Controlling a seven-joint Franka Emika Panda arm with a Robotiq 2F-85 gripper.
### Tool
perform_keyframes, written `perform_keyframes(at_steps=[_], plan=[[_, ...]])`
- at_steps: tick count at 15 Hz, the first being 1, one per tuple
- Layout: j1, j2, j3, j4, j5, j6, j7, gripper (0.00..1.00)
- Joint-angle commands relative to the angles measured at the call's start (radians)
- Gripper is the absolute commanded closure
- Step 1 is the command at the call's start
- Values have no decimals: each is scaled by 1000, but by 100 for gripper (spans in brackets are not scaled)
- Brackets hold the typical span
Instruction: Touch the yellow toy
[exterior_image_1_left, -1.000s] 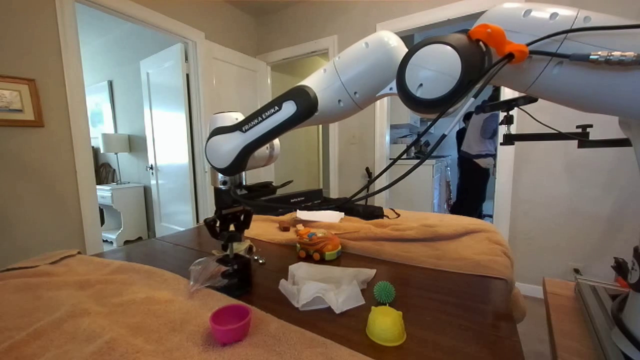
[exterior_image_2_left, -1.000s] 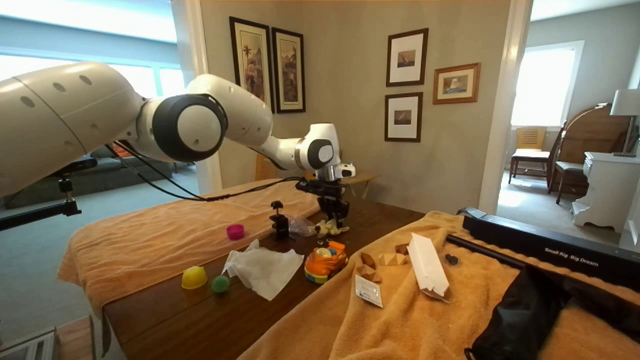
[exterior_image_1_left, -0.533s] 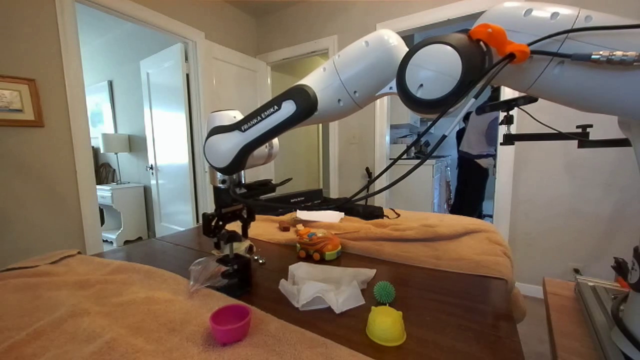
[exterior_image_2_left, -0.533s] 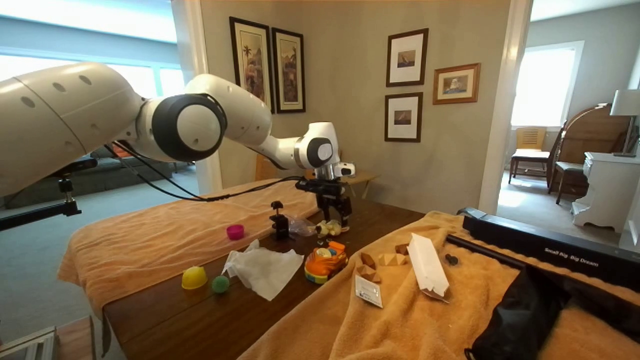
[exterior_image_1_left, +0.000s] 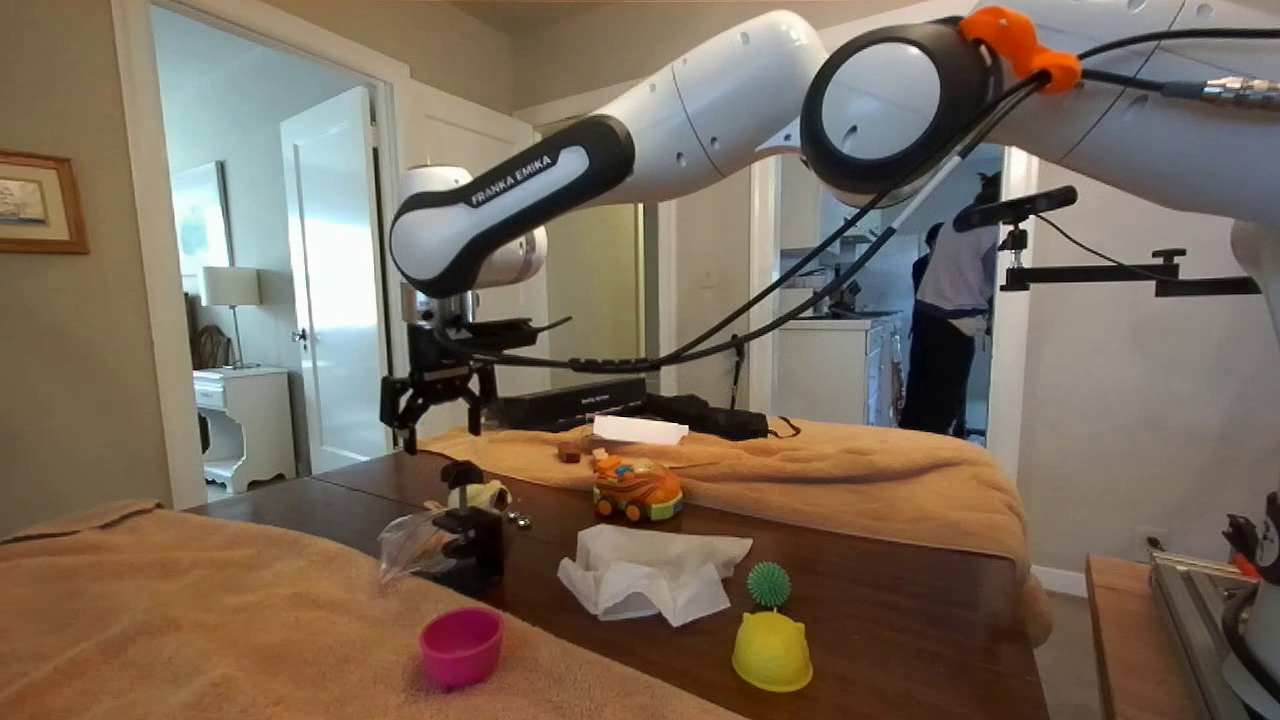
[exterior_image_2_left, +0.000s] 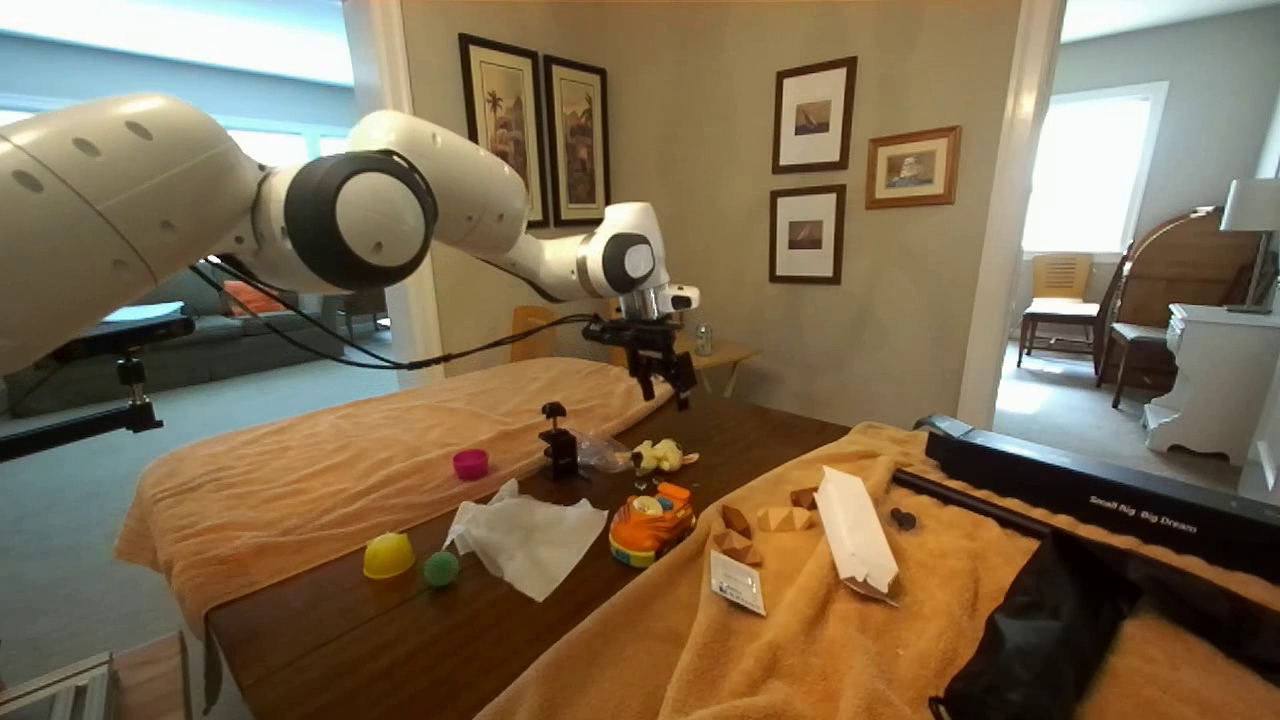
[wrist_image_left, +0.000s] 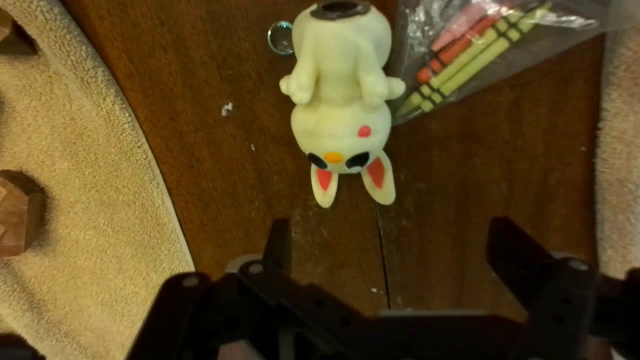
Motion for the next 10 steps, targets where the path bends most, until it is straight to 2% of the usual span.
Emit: perform_keyframes(at_steps=[1,10], plan=[[31,-163,-8,-131,1,-58,63,0],[67,-460,-11,-507,-12,-14,69,0]])
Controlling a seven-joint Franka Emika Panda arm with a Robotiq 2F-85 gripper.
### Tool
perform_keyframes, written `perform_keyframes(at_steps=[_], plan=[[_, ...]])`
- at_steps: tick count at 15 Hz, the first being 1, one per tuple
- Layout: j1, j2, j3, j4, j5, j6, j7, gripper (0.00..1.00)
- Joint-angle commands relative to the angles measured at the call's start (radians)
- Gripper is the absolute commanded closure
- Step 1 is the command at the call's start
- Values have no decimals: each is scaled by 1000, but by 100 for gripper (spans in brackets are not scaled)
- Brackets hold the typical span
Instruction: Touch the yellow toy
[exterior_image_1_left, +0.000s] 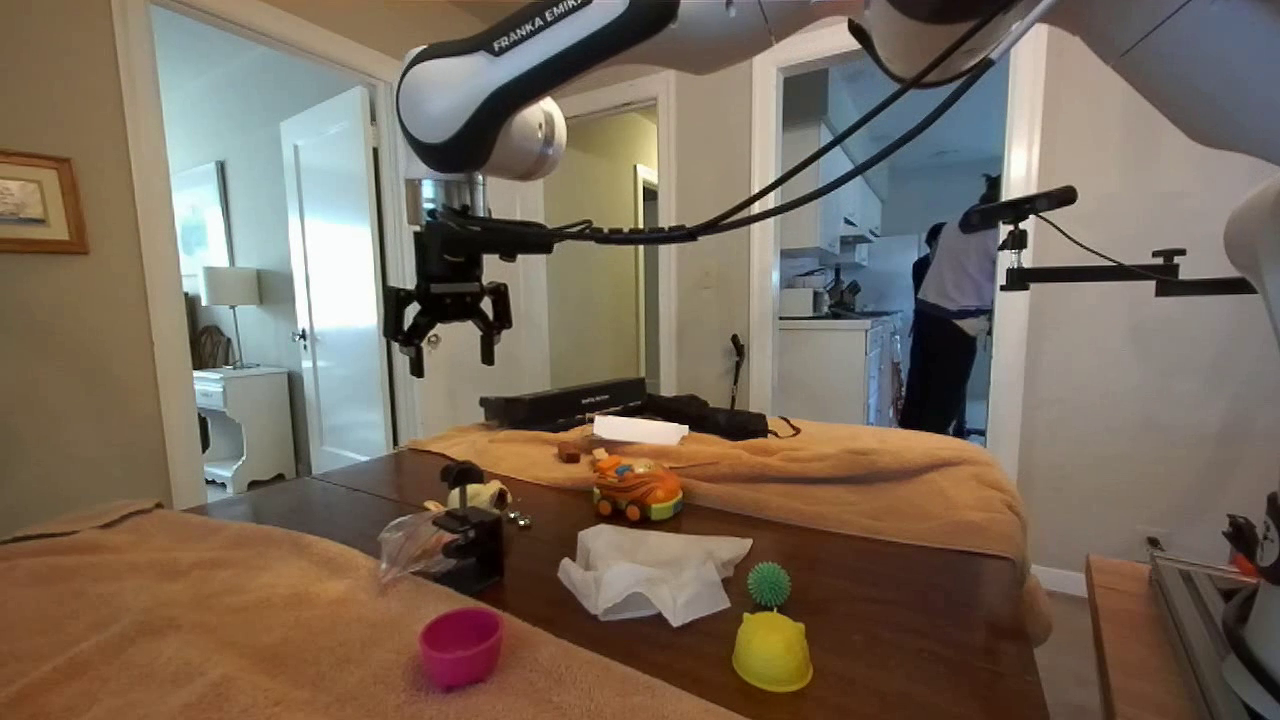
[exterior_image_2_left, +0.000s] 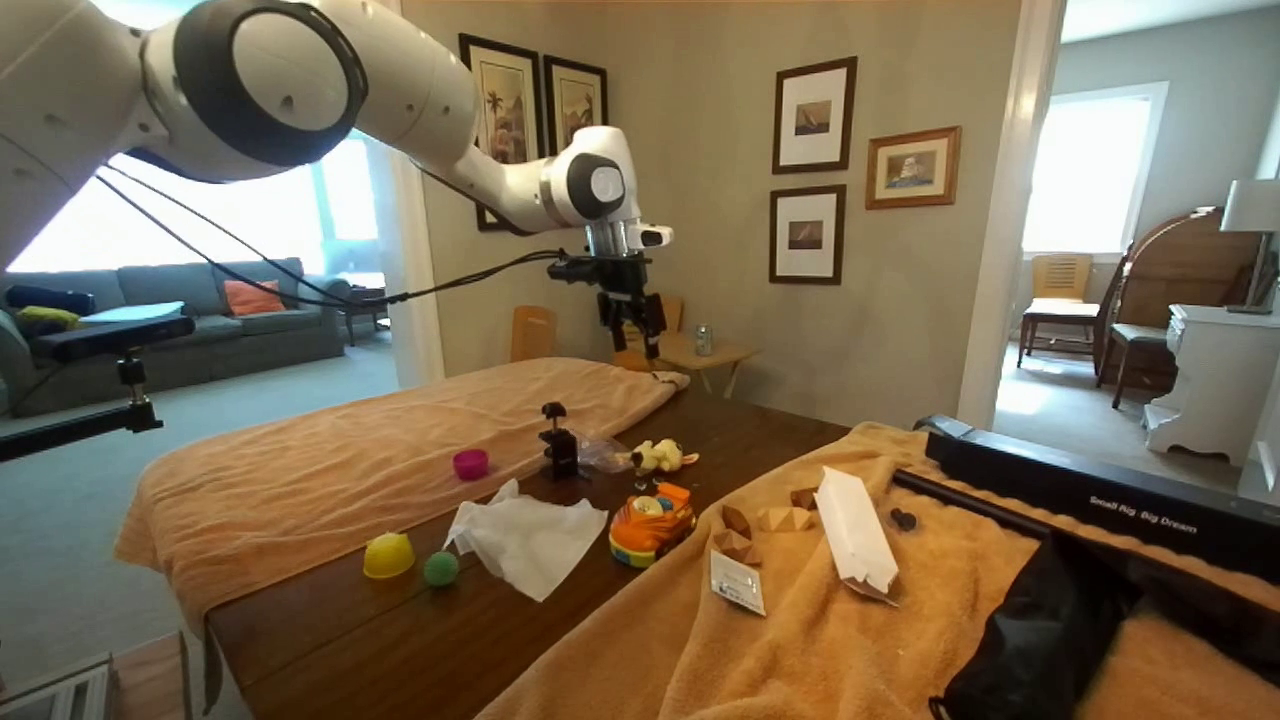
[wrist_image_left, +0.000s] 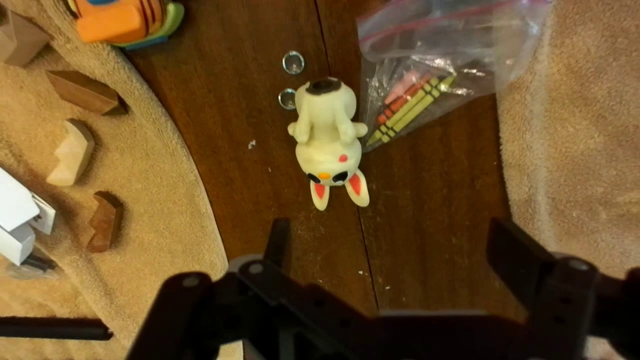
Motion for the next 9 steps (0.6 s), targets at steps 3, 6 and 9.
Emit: perform_keyframes(at_steps=[3,6,9], plan=[[-27,-223,50,-316,-28,78,-21,0],[-61,-306,86,-443,-11,143,-83,0],[-90,-393,109,-579,-10,198,-135,0]])
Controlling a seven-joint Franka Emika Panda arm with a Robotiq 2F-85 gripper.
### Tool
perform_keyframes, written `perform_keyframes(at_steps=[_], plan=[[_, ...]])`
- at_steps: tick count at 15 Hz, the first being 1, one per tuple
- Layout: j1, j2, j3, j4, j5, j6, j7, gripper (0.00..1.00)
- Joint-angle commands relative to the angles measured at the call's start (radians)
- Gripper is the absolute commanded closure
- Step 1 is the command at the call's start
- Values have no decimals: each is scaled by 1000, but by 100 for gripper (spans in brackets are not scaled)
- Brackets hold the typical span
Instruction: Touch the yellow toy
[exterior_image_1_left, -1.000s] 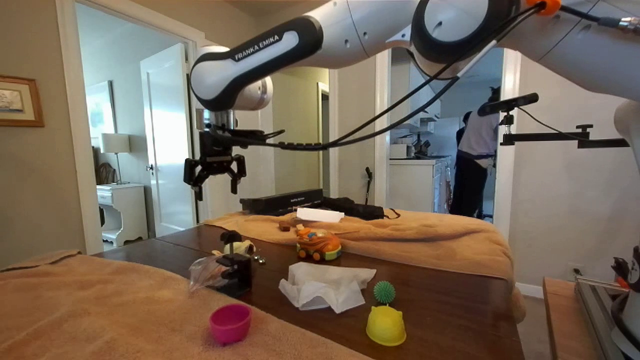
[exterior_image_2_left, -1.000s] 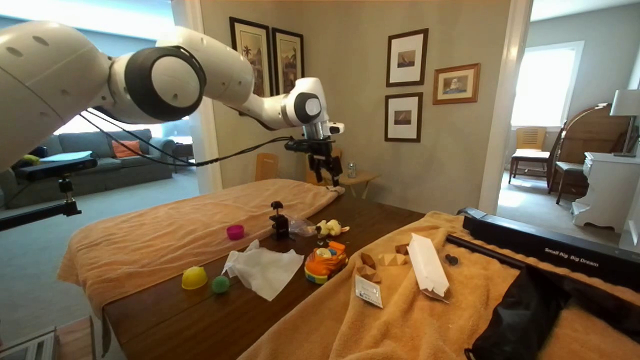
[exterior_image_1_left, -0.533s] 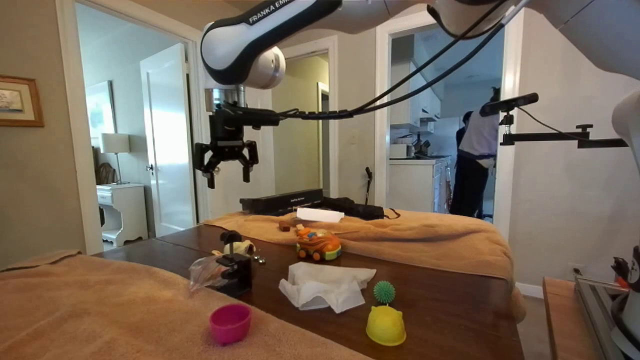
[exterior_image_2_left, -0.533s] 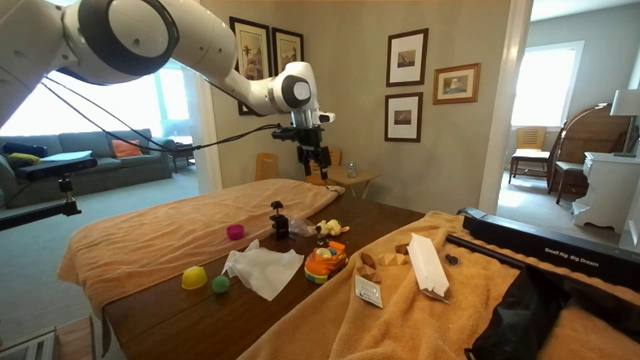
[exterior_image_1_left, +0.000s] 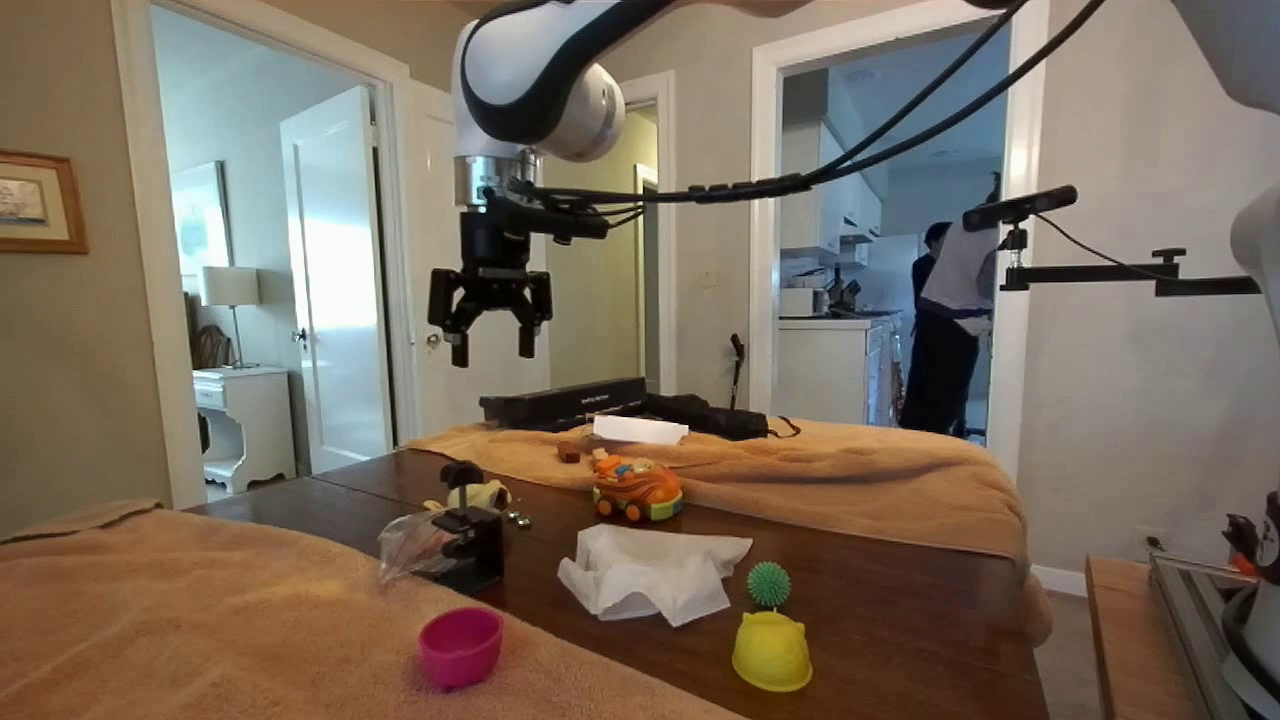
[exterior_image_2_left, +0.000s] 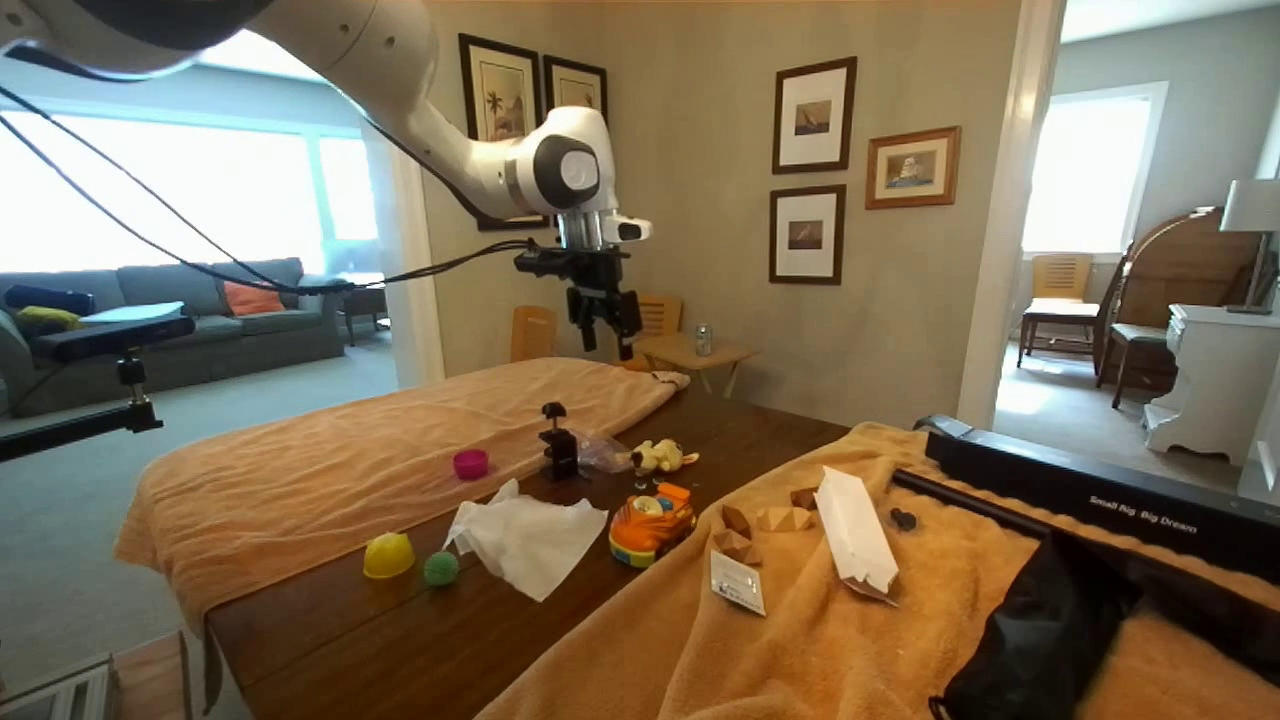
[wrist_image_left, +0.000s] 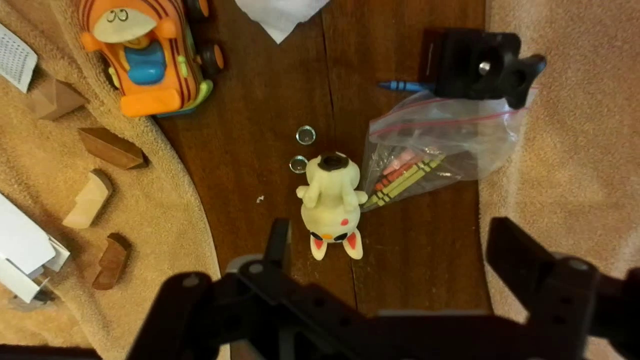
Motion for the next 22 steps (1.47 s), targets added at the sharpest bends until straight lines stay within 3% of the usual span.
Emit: perform_keyframes(at_steps=[1,4,10,22], plan=[[-50,-163,44,-241,-10,94,-72,0],[-71,-241,51,-349,-21,102,-88,0],[-104,-315,54,-424,-26,57,-65,0],[-127,-293,71,-415,-29,45,-80,0]])
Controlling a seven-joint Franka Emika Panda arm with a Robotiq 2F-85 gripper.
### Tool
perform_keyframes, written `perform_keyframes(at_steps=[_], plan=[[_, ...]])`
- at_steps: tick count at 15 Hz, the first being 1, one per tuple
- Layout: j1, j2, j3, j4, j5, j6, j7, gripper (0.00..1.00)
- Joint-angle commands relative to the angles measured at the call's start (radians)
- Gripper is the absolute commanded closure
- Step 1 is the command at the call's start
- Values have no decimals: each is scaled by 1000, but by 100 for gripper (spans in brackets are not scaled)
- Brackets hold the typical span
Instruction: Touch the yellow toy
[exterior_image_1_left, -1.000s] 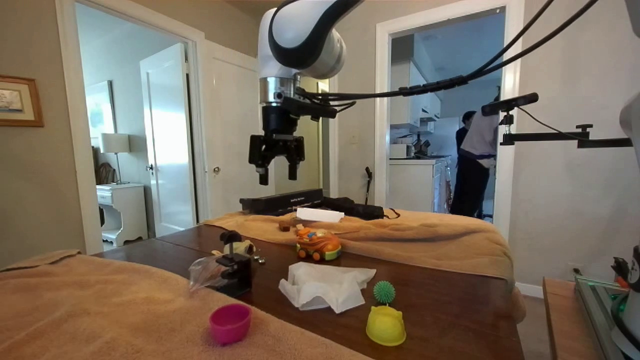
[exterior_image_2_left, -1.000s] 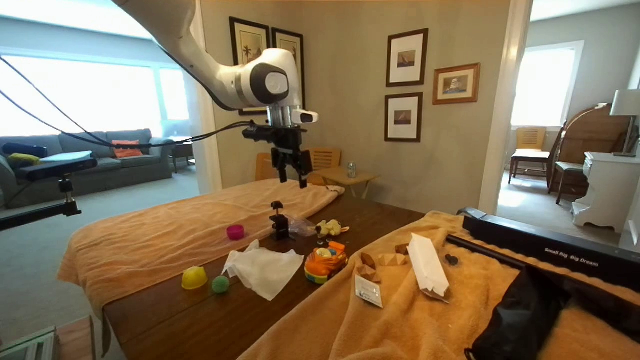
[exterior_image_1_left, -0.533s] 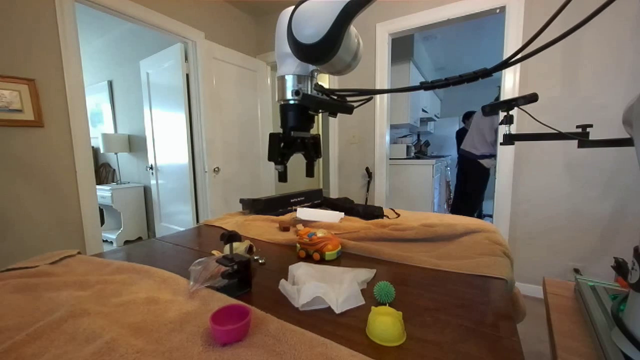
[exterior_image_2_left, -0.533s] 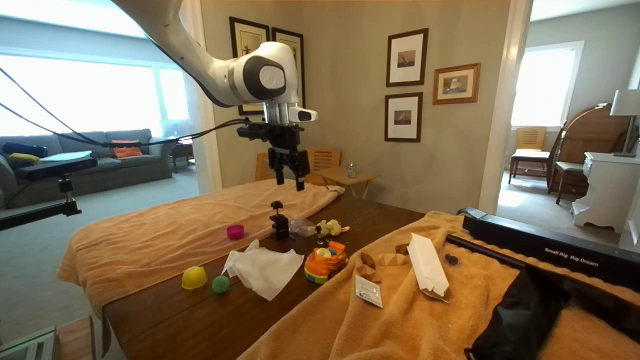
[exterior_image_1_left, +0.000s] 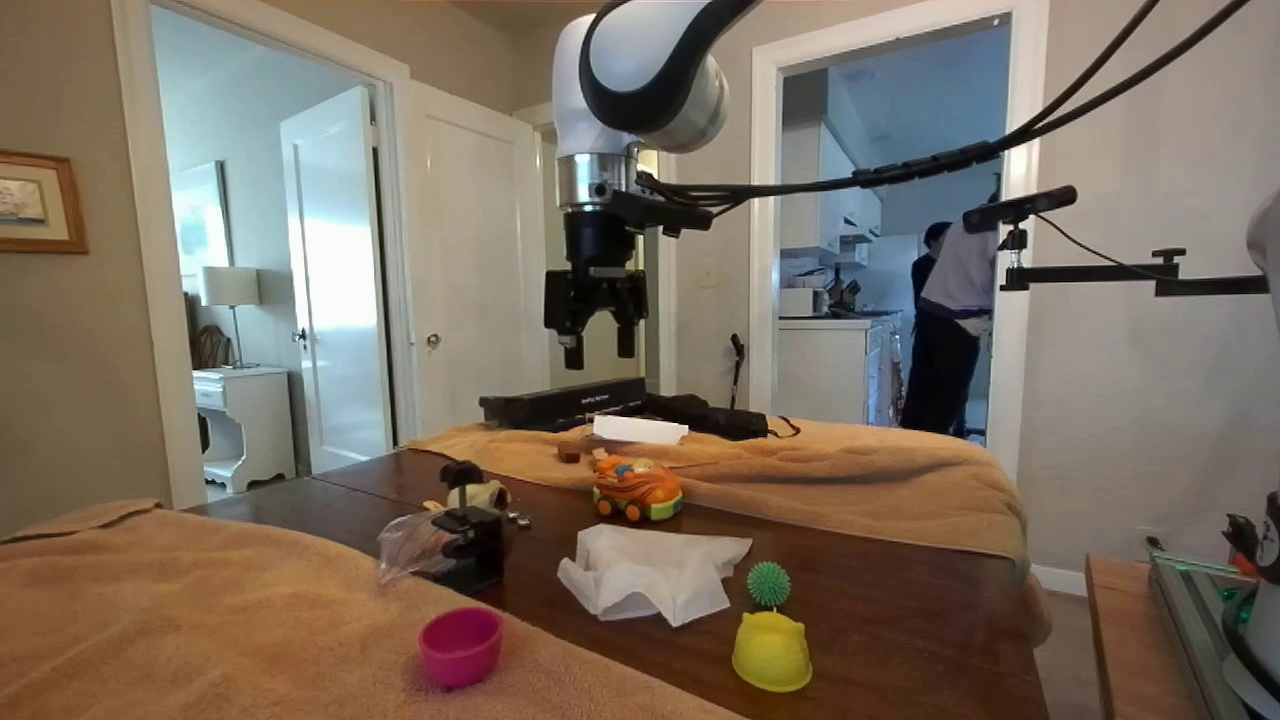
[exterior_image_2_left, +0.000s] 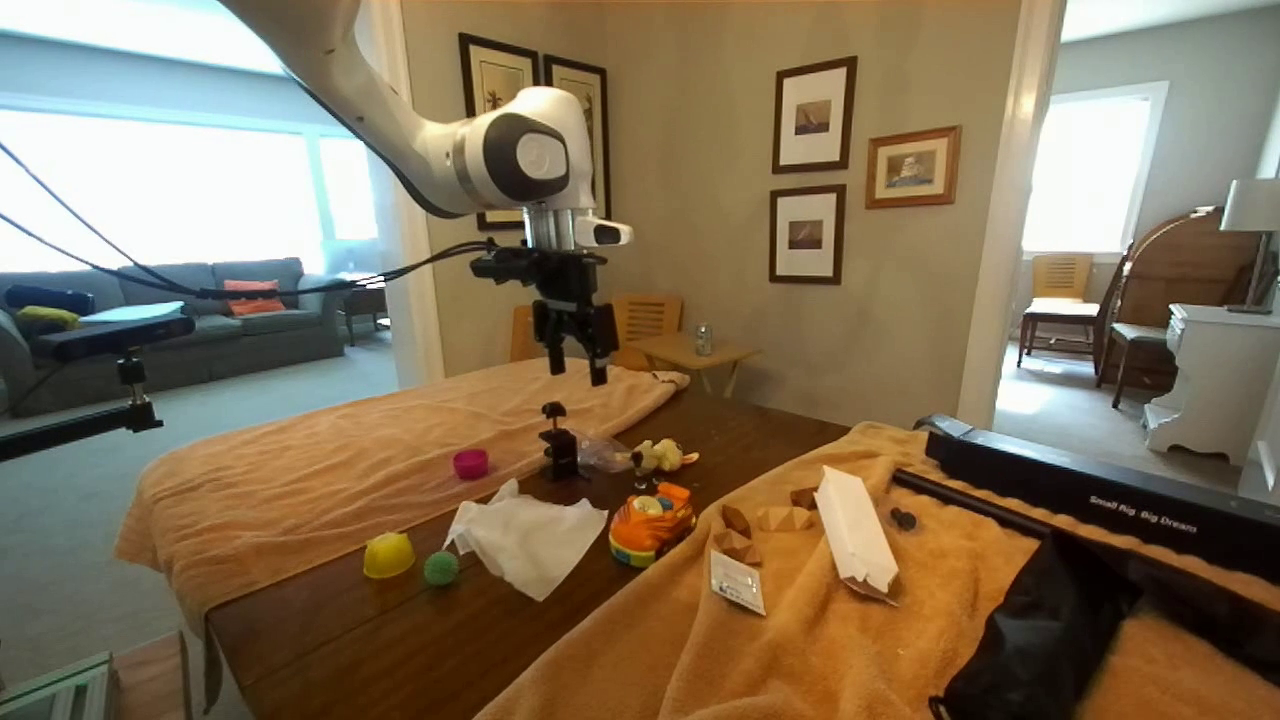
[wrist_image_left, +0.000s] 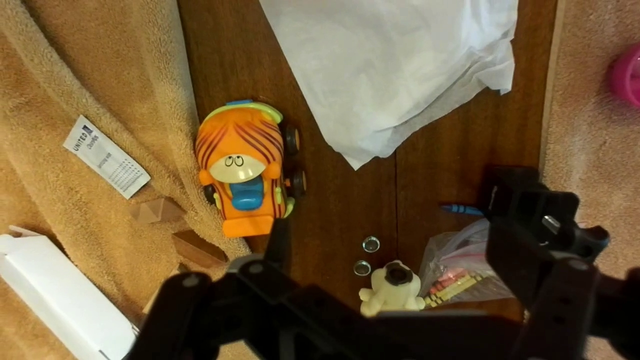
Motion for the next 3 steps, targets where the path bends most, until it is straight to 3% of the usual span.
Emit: perform_keyframes(at_steps=[1,3], plan=[[-21,0,22,2,-5,-2,3,0],[-21,0,22,2,-6,-2,3,0]])
